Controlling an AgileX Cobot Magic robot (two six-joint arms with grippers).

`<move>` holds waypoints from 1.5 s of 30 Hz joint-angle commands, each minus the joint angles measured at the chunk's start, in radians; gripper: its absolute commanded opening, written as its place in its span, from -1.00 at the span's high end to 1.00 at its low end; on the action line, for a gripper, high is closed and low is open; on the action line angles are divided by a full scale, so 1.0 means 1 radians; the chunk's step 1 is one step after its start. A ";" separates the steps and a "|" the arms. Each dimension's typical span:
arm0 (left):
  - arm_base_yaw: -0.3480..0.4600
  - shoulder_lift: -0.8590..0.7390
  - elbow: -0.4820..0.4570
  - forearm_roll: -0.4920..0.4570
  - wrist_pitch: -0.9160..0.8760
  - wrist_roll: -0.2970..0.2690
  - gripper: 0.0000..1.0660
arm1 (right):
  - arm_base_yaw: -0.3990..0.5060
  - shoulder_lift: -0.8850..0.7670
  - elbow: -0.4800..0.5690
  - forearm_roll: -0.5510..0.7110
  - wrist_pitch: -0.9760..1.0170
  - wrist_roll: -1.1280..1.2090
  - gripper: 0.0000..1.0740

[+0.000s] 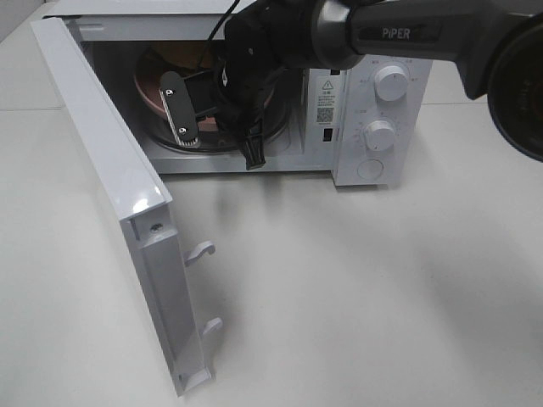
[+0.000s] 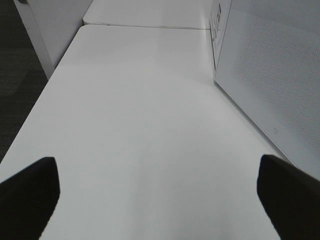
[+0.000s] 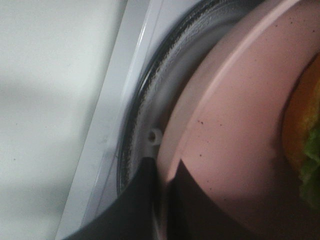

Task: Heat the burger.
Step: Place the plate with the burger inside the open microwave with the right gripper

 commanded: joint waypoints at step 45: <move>0.004 -0.017 0.001 0.002 -0.007 0.006 -0.99 | 0.004 0.019 -0.018 0.052 -0.007 0.019 0.85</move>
